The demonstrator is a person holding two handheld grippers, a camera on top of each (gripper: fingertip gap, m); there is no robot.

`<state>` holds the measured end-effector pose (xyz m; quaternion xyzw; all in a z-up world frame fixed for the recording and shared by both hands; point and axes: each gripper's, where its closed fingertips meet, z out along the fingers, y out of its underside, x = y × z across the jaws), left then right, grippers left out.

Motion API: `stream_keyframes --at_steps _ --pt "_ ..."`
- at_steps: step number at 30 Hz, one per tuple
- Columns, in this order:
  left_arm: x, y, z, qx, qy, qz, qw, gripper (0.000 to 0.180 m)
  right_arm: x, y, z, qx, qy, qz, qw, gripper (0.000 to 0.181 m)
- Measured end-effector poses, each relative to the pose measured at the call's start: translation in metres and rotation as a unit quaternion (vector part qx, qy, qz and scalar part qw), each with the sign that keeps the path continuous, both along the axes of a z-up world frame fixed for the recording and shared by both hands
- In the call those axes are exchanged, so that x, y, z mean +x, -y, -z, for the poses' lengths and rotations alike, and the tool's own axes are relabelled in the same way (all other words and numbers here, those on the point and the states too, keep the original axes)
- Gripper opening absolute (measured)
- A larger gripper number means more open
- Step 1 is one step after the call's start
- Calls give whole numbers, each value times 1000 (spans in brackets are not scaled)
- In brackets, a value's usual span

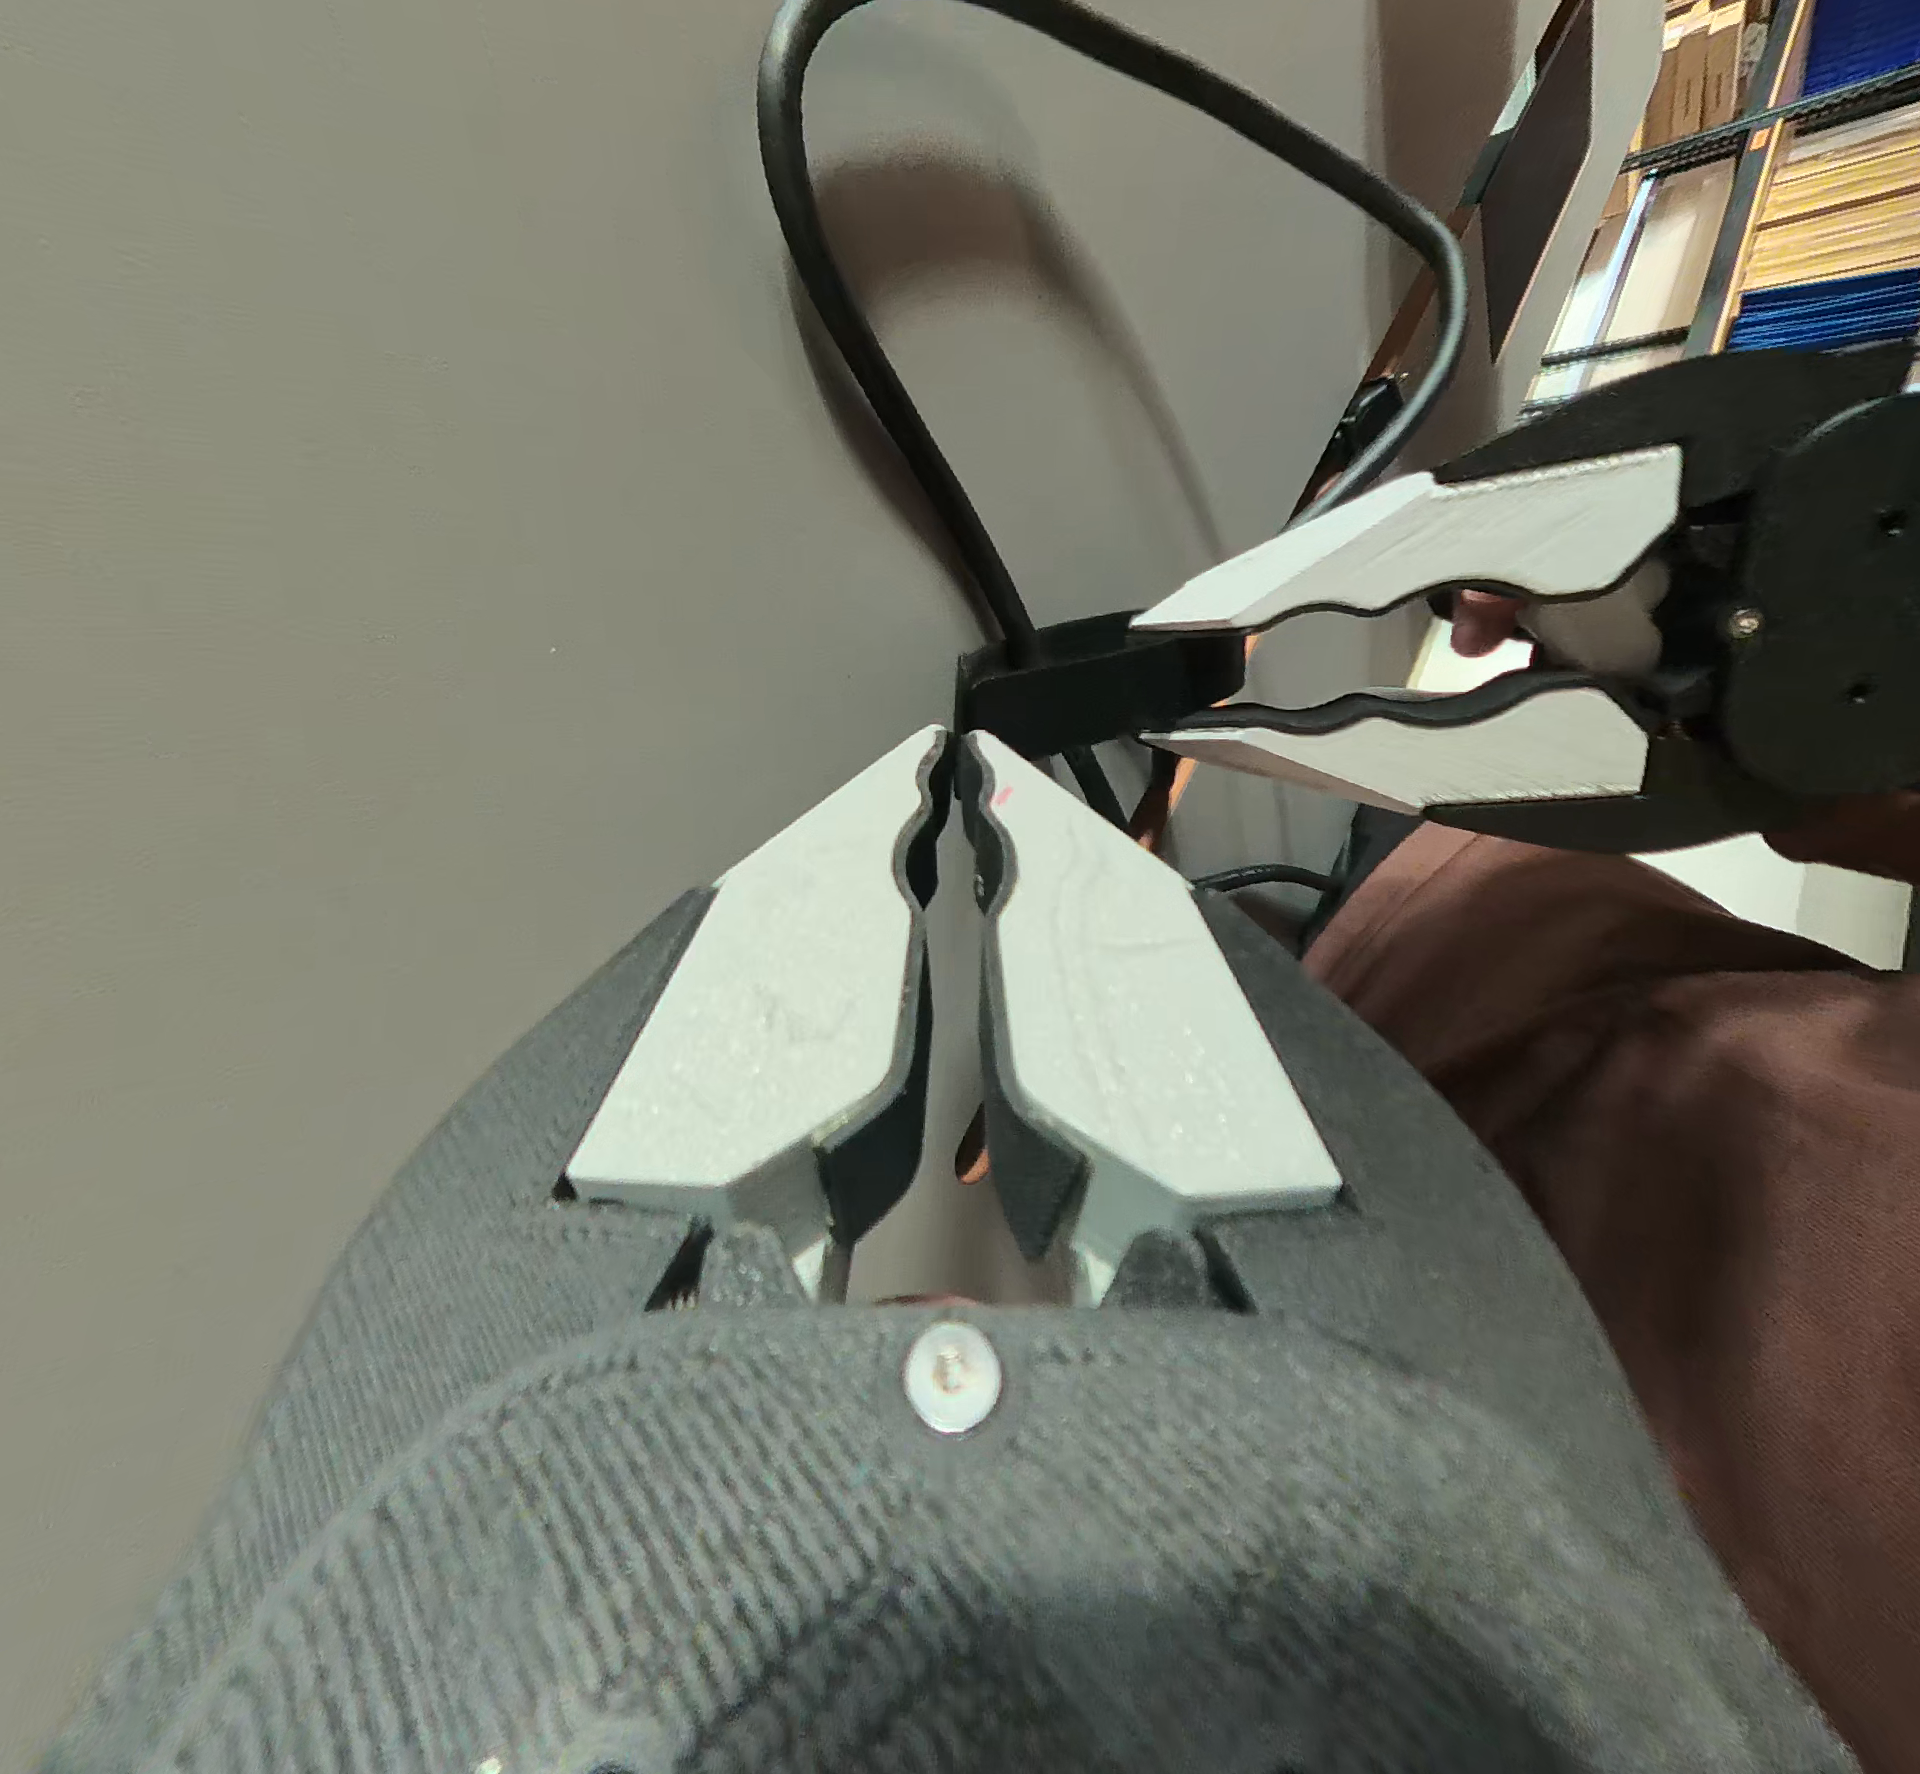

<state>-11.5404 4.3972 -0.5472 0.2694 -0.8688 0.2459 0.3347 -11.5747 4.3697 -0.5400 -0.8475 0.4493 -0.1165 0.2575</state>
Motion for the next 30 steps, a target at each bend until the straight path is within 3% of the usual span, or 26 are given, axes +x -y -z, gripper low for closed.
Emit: stream_keyframes --at_steps 20,30 --pt "-14 11 -10 2 -20 -19 1000 0 1 2 -5 -27 21 -1 999 18" --pt "-34 24 -29 -34 -44 -23 998 0 3 1 -4 13 10 18 1000 18"
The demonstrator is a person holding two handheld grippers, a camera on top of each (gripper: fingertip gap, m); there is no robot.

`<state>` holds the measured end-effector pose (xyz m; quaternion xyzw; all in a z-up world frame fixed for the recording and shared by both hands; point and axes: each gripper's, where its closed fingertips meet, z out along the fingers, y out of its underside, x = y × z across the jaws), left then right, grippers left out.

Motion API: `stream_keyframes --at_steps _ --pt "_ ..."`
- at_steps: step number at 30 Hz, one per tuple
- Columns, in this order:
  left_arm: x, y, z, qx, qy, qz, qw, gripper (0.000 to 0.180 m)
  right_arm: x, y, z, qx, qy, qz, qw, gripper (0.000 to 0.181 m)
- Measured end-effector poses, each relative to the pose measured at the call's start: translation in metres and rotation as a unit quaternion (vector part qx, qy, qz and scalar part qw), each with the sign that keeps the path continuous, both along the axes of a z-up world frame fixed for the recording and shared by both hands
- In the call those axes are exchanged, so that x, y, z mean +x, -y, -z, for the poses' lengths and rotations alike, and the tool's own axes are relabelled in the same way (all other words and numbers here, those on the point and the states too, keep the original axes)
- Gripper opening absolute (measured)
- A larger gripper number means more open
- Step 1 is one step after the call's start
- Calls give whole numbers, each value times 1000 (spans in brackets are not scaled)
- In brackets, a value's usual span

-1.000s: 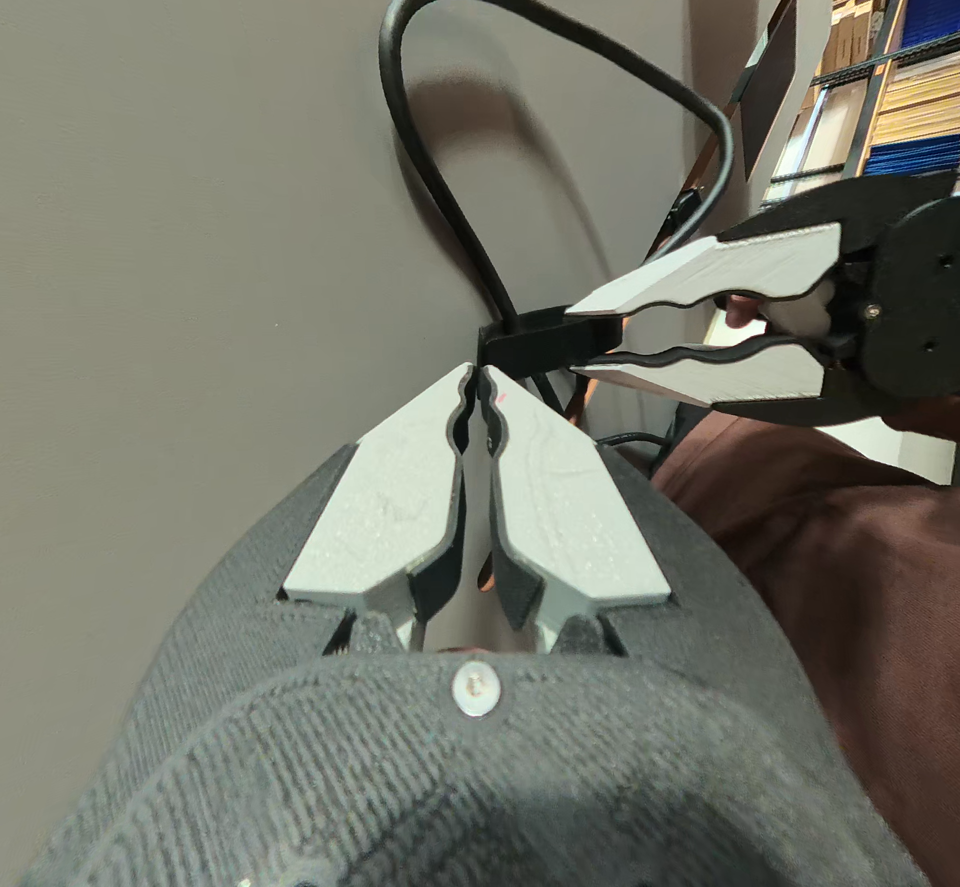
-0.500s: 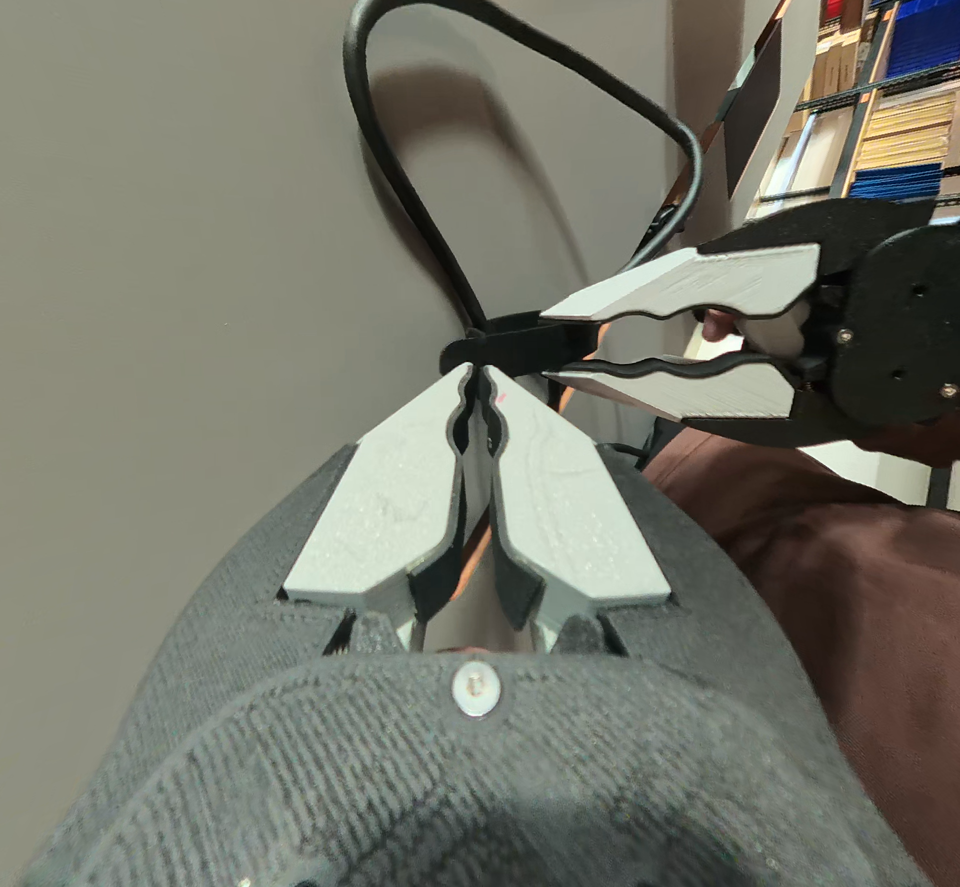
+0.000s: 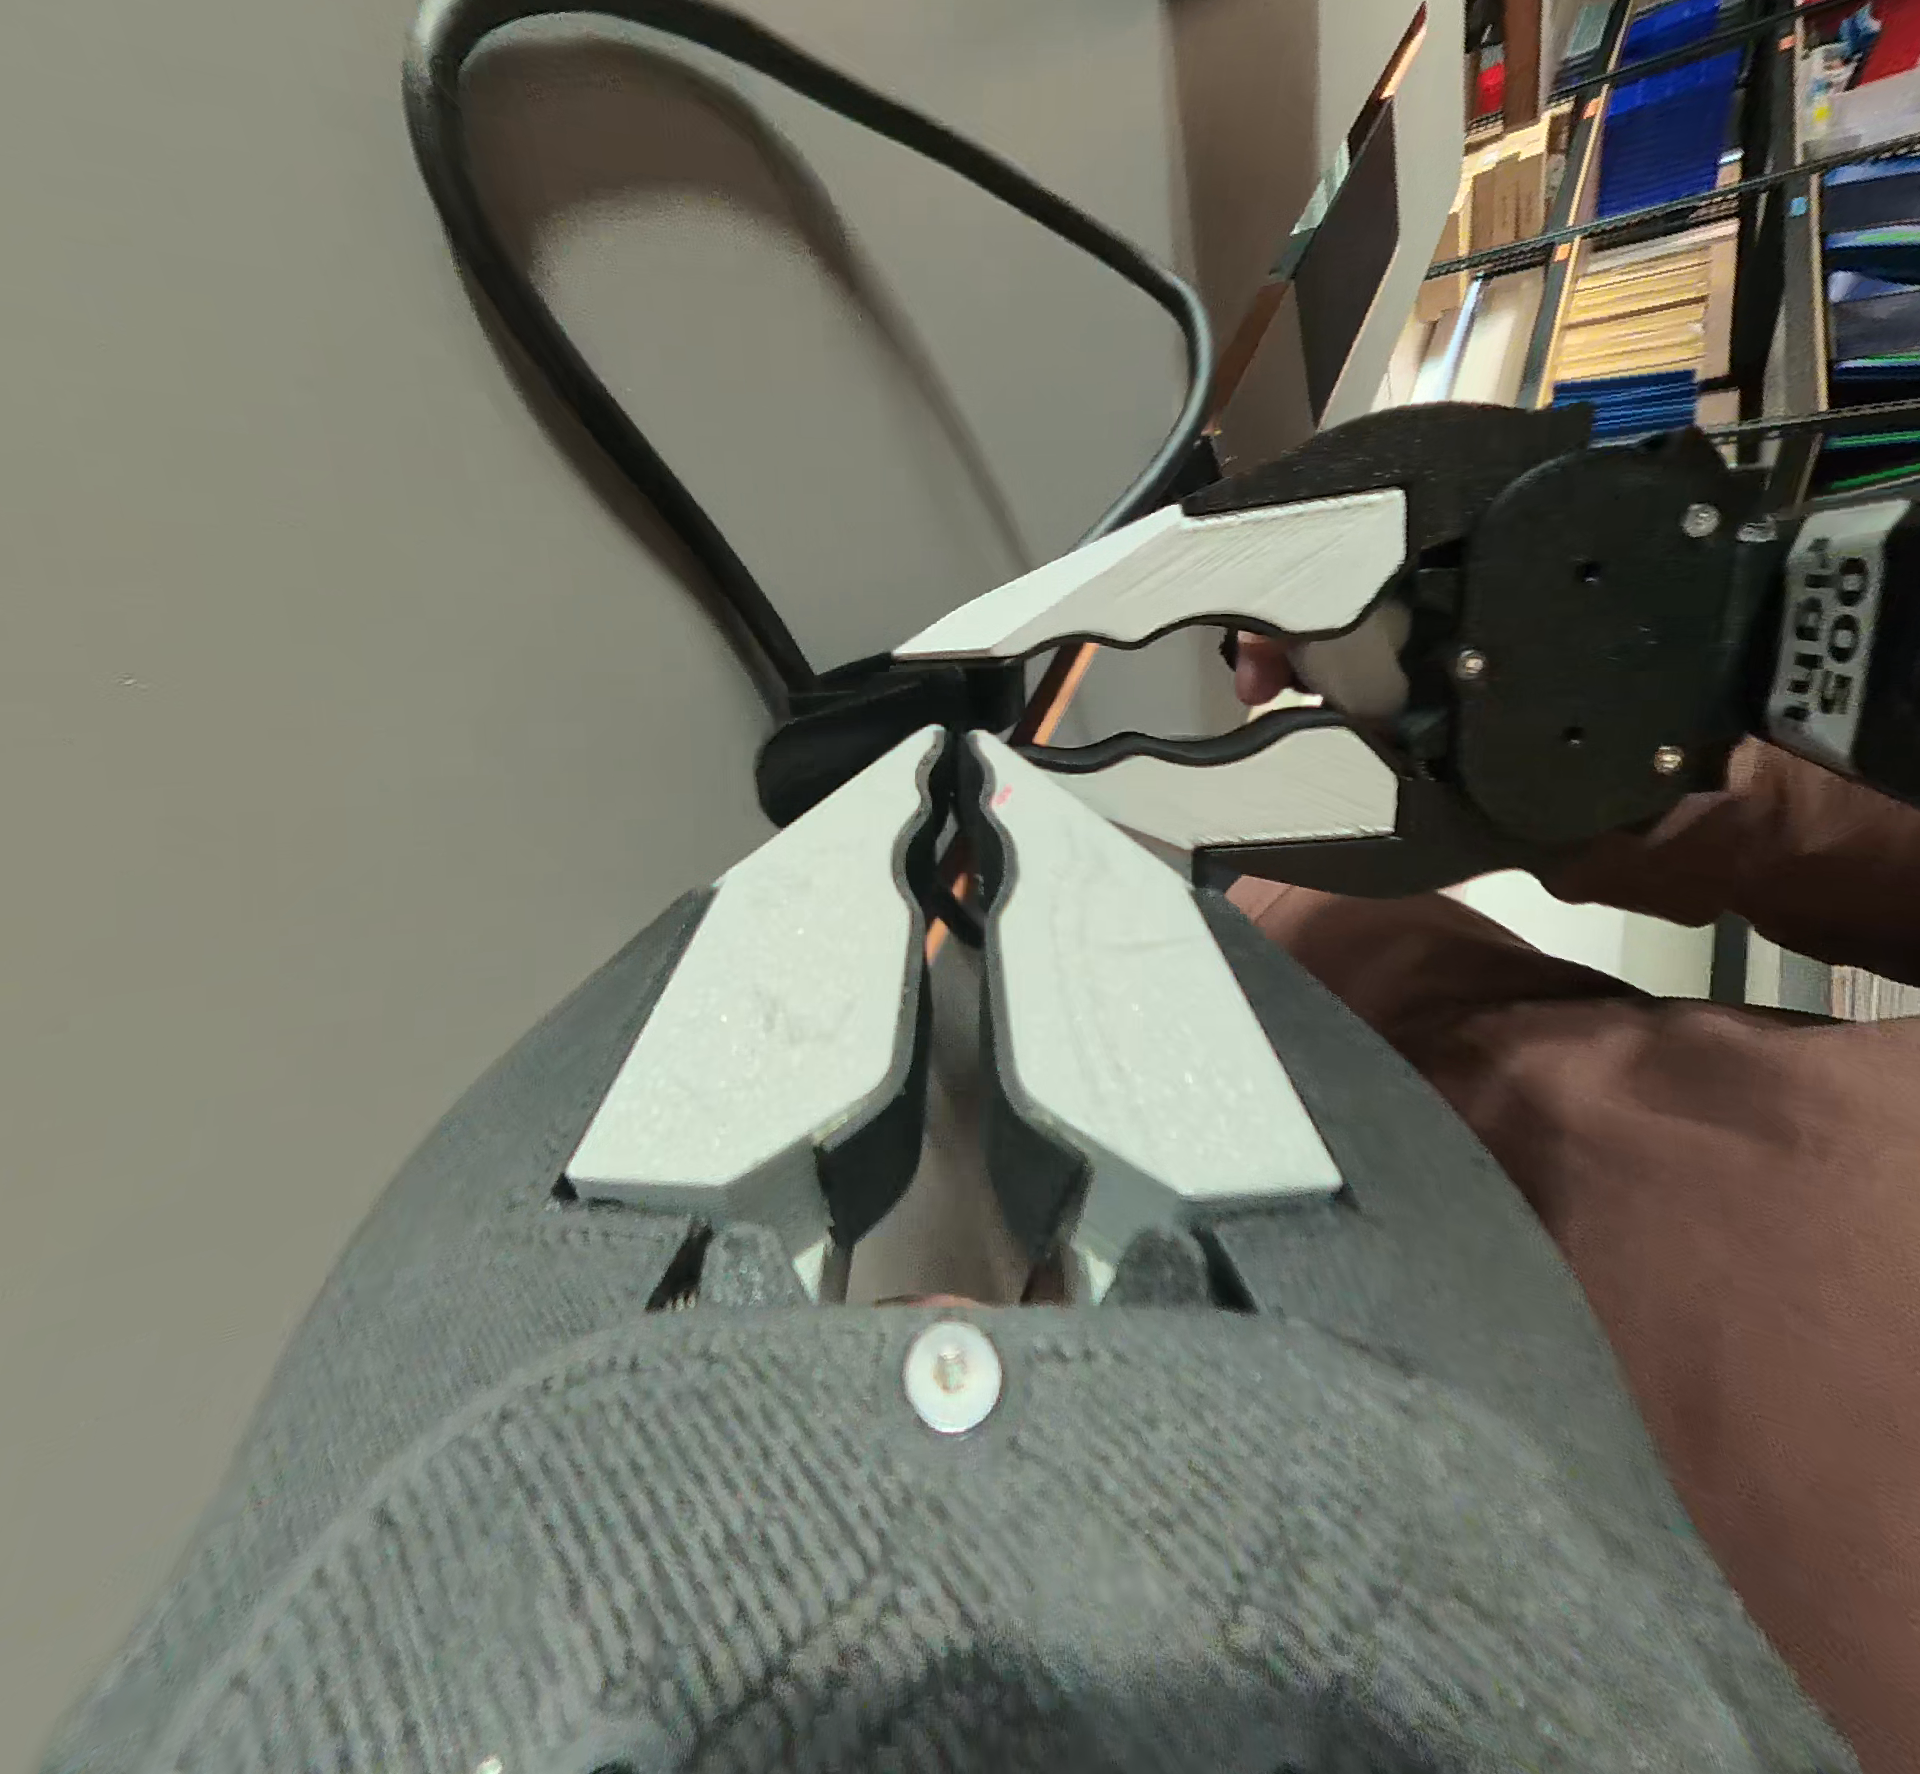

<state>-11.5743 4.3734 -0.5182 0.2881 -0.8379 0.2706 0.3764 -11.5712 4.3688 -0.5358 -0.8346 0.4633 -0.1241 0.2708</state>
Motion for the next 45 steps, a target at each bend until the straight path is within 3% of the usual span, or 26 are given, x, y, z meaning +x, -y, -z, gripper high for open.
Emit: stream_keyframes --at_steps 6,13,20,22,28,31,37,39,42,45 --pt "-6 0 4 8 -12 -27 1000 0 -5 -1 1 42 -8 11 999 20" --pt "-10 -1 3 -6 -56 -56 997 0 -8 -5 1 66 -1 -9 998 37" --pt "-14 0 0 -12 -73 -47 996 0 -4 -17 -3 44 24 -57 997 37" --pt "-16 0 -1 -16 -76 -42 996 0 -2 -17 -5 41 28 -61 997 30" --pt "0 -8 0 -23 -40 -39 998 6 -2 -14 -5 45 24 -60 997 25" --pt "20 -26 15 38 -10 -58 998 19 -4 -13 -5 47 25 -57 997 25" --pt "10 -27 26 45 -122 -80 988 32 -5 -14 -5 48 28 -56 997 25" --pt "2 -22 21 23 -160 -82 983 30 -5 -15 -6 47 28 -59 997 25" --pt "-3 -15 14 -11 -176 -90 980 3 -5 -14 -6 46 27 -60 997 25" --pt "1 -8 7 -34 -173 -110 978 0 -5 -10 -6 46 22 -52 997 25"
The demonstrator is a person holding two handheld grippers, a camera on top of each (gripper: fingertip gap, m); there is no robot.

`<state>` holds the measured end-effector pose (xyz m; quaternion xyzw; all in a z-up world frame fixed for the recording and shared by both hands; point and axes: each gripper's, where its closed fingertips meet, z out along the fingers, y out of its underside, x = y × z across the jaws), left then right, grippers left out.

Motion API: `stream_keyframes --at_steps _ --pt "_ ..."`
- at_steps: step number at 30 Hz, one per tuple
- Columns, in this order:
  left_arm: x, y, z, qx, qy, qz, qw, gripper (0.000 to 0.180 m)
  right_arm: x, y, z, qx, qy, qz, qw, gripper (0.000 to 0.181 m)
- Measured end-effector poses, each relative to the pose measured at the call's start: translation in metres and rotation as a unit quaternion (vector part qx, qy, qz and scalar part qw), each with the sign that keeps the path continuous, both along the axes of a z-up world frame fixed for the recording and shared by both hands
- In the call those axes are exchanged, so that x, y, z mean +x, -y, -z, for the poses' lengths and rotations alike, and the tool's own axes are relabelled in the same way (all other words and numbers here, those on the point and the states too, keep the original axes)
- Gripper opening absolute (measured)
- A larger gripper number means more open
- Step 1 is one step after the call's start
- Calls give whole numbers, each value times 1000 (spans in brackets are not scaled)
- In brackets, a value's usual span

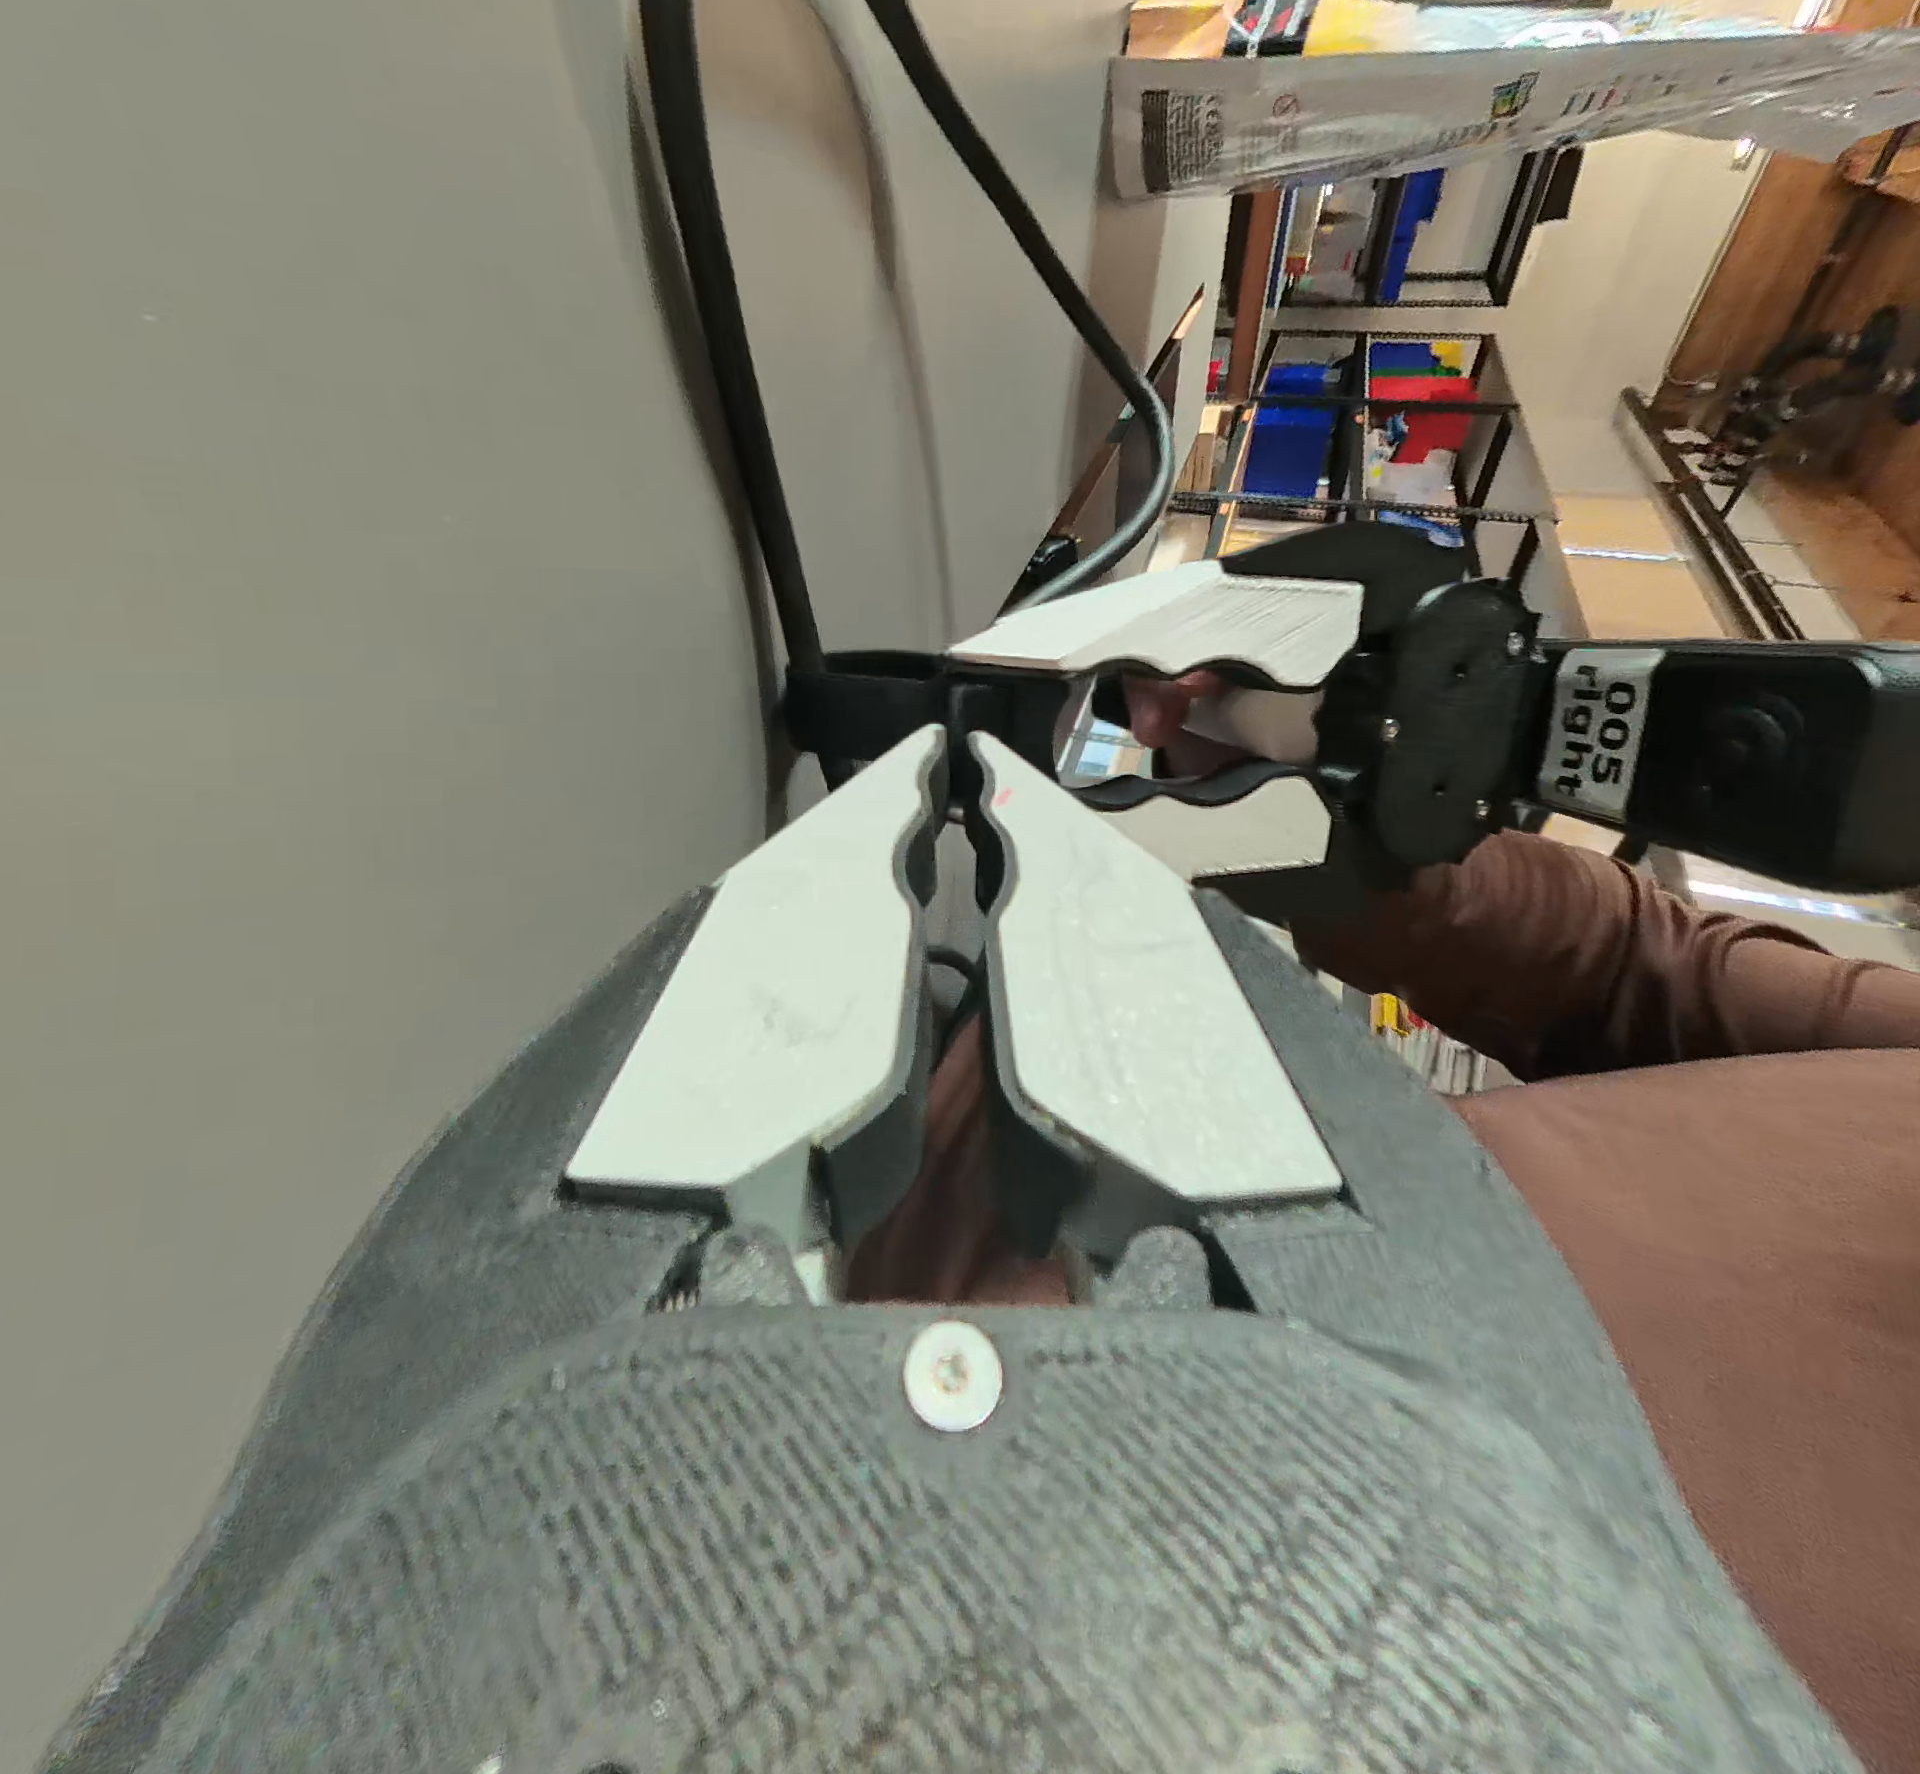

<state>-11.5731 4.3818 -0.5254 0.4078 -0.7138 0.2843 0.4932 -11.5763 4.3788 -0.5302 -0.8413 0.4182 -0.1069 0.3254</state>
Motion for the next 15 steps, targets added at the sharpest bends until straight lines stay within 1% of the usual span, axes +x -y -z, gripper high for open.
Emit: stream_keyframes --at_steps 7,9,11,12,15 --pt "-8 8 -9 -12 18 -2 1000 0 -14 23 -17 43 -12 42 998 30" --pt "-10 9 -10 -13 24 2 1000 0 -24 27 -19 56 -38 44 997 26" --pt "-11 10 -11 -15 26 5 1000 0 -27 33 -23 73 -65 73 993 23" --pt "-11 10 -12 -15 29 6 999 0 -27 34 -25 86 -81 92 989 19" --pt "-11 10 -12 -17 27 2 999 0 -25 23 -32 180 -138 142 964 17"
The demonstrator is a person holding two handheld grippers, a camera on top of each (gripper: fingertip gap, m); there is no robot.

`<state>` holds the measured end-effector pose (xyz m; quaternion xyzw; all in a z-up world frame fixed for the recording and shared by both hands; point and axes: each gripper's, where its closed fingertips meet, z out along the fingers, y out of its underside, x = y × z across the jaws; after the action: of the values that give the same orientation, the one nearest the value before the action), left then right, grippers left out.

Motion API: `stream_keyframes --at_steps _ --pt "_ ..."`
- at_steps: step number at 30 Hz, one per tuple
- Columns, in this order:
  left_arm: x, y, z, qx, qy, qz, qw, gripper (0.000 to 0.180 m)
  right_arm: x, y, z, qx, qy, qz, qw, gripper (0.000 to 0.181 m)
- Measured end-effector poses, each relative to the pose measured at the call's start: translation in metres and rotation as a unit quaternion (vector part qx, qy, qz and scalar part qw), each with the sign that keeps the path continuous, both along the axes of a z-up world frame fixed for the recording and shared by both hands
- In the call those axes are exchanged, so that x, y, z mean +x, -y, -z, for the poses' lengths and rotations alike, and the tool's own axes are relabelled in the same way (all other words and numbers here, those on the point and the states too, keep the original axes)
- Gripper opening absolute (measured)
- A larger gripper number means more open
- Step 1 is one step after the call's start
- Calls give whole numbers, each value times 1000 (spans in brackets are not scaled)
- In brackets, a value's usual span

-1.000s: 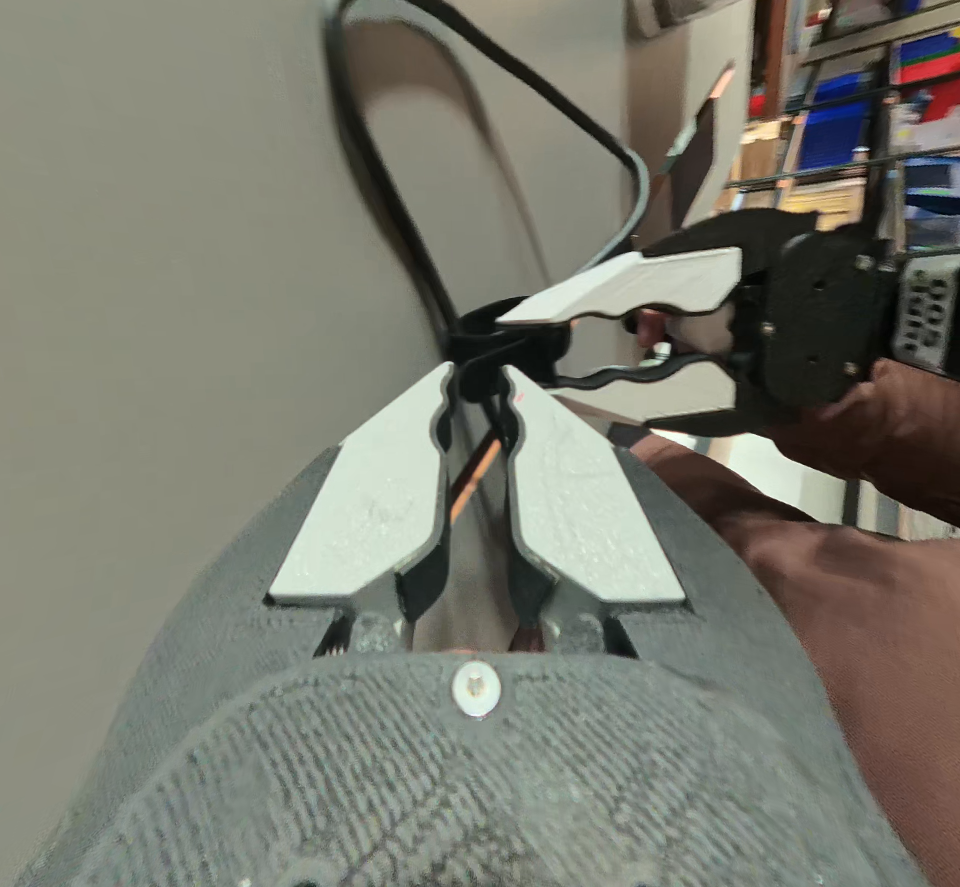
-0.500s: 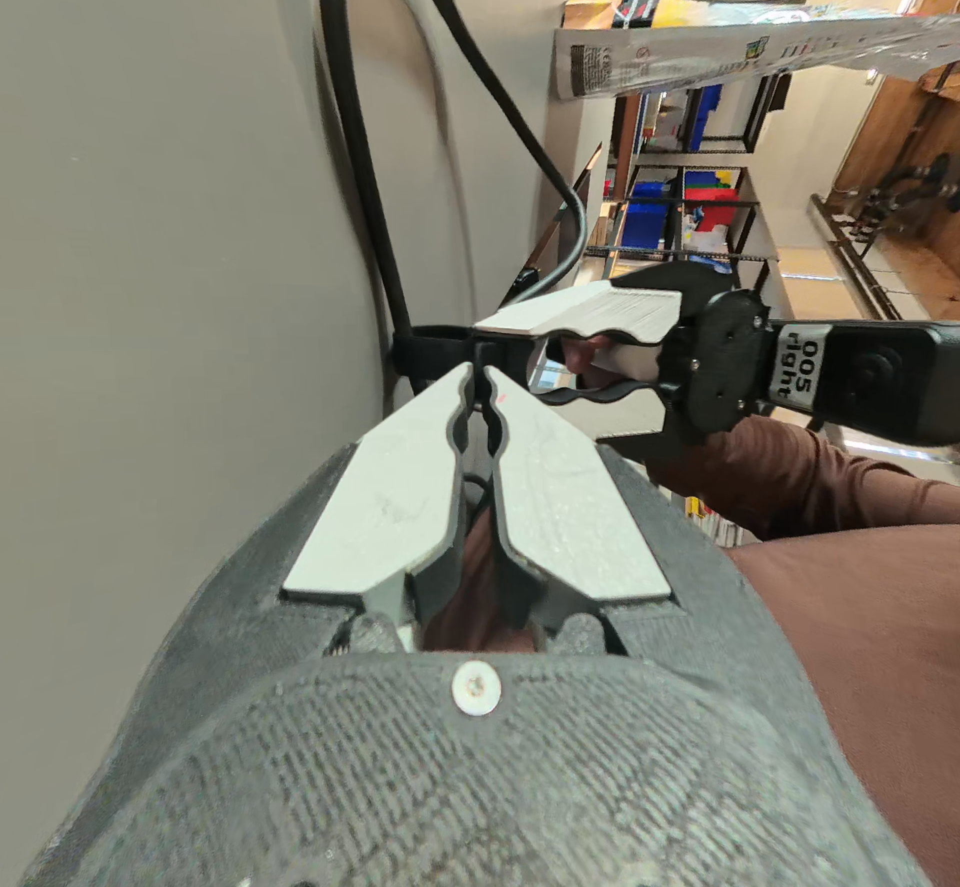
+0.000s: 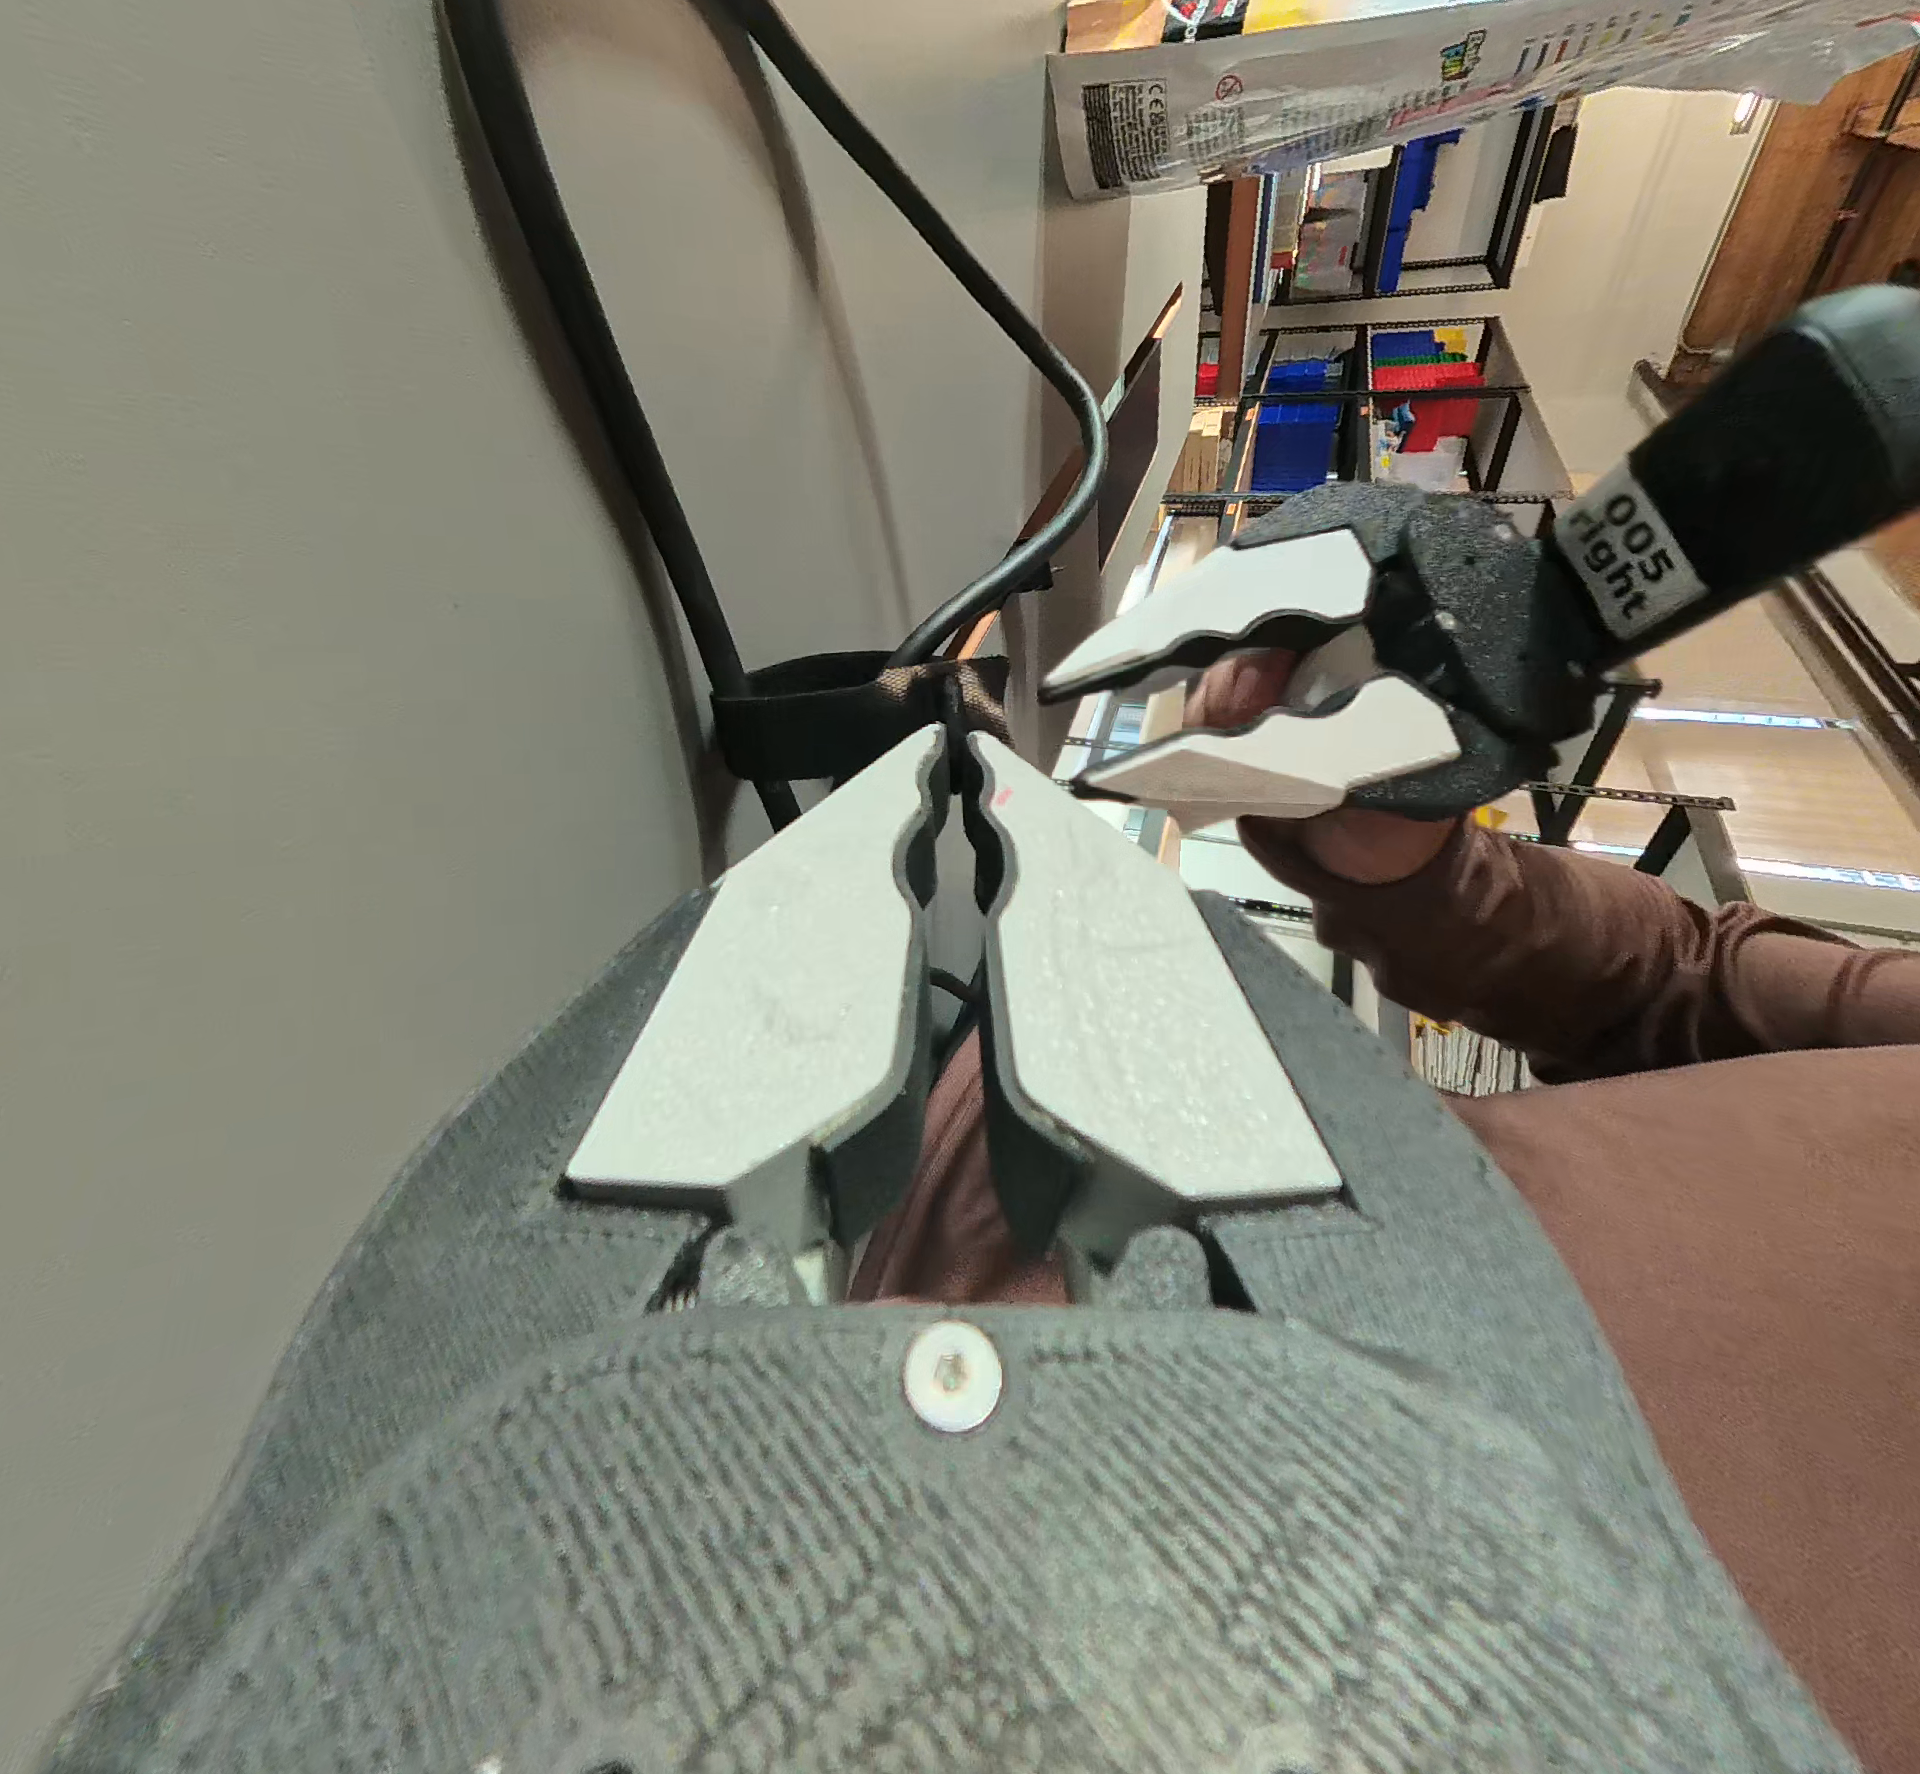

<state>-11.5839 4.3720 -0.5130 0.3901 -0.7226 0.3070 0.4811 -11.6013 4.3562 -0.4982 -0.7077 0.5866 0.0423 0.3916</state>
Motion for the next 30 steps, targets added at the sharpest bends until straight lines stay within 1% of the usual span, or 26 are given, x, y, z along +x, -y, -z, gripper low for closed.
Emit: stream_keyframes --at_steps 2,5,7,12,15,16,19,21,24,30 --pt "0 -1 0 0 -1 -3 1000 0 5 -5 2 42 -28 31 998 18" --pt "-1 -2 1 1 -4 -6 1000 0 13 -6 10 83 -62 69 992 26" --pt "-1 -3 1 1 -3 -7 1000 0 17 -7 12 104 -77 83 988 26" --pt "0 -2 -1 -3 -4 -14 1000 0 18 -7 21 107 -104 82 985 21" --pt "-2 -1 -2 -5 -6 -15 1000 0 19 -8 22 118 -112 87 983 13" --pt "-2 -2 -2 -4 -6 -15 1000 0 19 -8 22 123 -115 90 982 8" --pt "0 -5 1 3 4 -19 1000 0 17 -9 18 157 -120 98 975 1" --pt "-1 -5 1 -1 2 -22 1000 0 17 -10 16 174 -123 103 971 0" --pt "-2 -7 1 0 4 -24 1000 0 15 -10 17 173 -123 101 972 0" --pt "5 -1 0 10 61 -44 997 0 16 -7 7 163 -113 116 973 0"
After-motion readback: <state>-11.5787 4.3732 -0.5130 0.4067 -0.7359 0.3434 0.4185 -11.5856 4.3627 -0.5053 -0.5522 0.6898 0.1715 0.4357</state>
